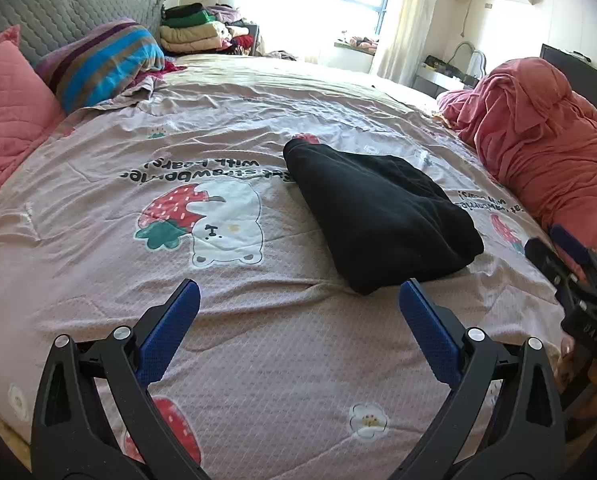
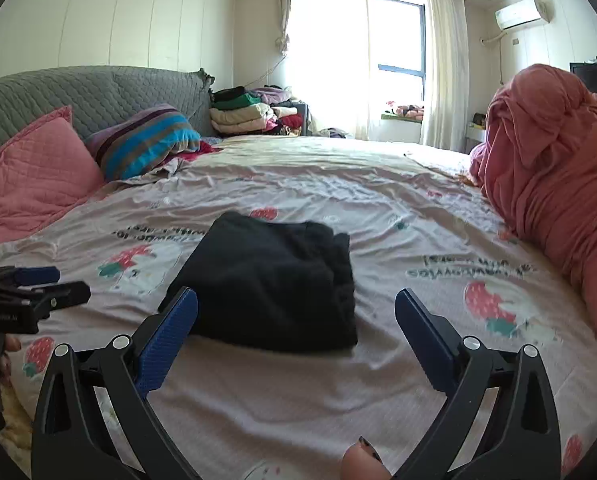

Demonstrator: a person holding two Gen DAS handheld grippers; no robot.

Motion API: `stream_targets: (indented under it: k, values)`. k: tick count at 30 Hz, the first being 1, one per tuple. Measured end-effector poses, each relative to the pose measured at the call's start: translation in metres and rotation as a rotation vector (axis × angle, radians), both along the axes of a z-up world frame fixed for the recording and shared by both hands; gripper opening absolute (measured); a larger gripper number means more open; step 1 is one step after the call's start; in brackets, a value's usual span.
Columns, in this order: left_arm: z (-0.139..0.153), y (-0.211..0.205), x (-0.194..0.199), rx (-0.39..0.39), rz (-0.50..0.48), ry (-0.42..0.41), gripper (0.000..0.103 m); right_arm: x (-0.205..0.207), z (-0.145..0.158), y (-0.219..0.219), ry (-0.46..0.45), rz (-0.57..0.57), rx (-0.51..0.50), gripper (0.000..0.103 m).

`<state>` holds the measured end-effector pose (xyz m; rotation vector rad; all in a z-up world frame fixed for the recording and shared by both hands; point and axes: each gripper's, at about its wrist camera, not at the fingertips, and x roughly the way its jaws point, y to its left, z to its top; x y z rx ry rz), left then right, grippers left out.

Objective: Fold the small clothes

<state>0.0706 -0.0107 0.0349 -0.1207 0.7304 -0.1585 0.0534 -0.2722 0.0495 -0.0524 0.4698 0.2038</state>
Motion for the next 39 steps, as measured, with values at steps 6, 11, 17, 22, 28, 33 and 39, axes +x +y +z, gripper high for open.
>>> stream_targets:
  k: [6,11,17,22,28,33,39]
  values:
    - [-0.007,0.008,-0.017,-0.003,0.023,-0.017,0.093,-0.017,-0.020,0.006,0.041,-0.050,0.026,0.098]
    - [-0.018,0.013,-0.024,-0.011,0.031,-0.005,0.093,-0.022,-0.042,0.008,0.119,-0.092,0.038,0.098]
    - [-0.024,0.012,-0.028,-0.002,0.029,0.003,0.093,-0.024,-0.060,0.012,0.176,-0.132,0.032,0.098]
    - [-0.027,0.013,-0.031,0.002,0.034,0.003,0.093,-0.026,-0.061,0.015,0.173,-0.125,0.018,0.098]
    - [-0.029,0.010,-0.031,0.010,0.031,0.013,0.094,-0.024,-0.062,0.013,0.179,-0.134,0.016,0.098]
    - [-0.029,0.007,-0.032,0.018,0.028,0.018,0.094,-0.024,-0.063,0.013,0.187,-0.136,0.014,0.098]
    - [-0.031,0.006,-0.031,0.022,0.033,0.031,0.093,-0.023,-0.067,0.012,0.201,-0.139,0.011,0.098]
